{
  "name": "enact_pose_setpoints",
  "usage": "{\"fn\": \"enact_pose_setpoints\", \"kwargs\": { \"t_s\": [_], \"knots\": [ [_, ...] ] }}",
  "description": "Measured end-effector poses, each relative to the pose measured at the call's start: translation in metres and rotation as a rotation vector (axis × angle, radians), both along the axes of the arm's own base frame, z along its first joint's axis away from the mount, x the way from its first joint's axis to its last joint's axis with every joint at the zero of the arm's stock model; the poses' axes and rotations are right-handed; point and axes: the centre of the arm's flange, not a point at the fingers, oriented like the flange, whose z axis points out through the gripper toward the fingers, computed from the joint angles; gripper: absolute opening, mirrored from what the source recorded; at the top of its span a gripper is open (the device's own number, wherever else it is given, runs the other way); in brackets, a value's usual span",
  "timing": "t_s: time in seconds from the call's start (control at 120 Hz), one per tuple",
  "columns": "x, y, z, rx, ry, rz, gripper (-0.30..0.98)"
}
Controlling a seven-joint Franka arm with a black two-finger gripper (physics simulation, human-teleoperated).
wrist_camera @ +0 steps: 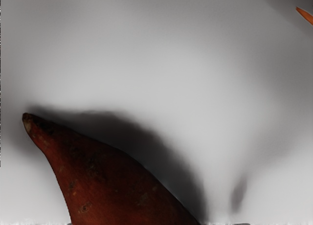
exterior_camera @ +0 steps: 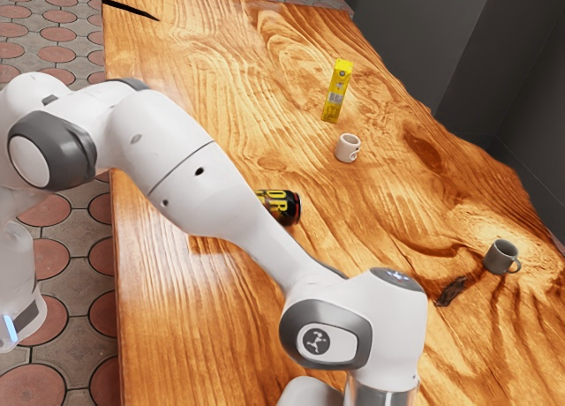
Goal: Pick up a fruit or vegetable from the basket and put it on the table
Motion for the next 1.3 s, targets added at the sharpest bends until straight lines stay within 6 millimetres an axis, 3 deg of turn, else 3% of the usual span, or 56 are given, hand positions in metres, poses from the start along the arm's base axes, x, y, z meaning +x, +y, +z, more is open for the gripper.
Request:
{"fn": "enact_pose_setpoints", "kwargs": {
  "t_s": [0.208,0.5,0.6,0.675,0.792,0.867,0.95,1.017,1.117,1.242,1.3],
  "knots": [
    [0.0,0.0,-0.002,-0.006,0.006,0.0,0.37],
    [0.0,0.004,0.0,-0.027,0.034,0.028,0.23],
    [0.004,0.009,0.012,-0.036,0.022,0.047,0.34],
    [0.006,0.014,0.037,-0.031,-0.033,0.058,0.45],
    [-0.005,0.027,0.127,-0.001,-0.215,0.035,0.22],
    [0.007,0.058,0.171,0.04,-0.305,0.066,0.15],
    [0.067,0.147,0.185,0.109,-0.334,0.196,0.13],
    [0.104,0.208,0.18,0.159,-0.328,0.277,0.13],
    [0.131,0.258,0.163,0.196,-0.293,0.334,0.12],
    [0.142,0.296,0.159,0.195,-0.274,0.361,0.45],
    [0.148,0.334,0.152,0.197,-0.249,0.411,0.53]
  ]
}}
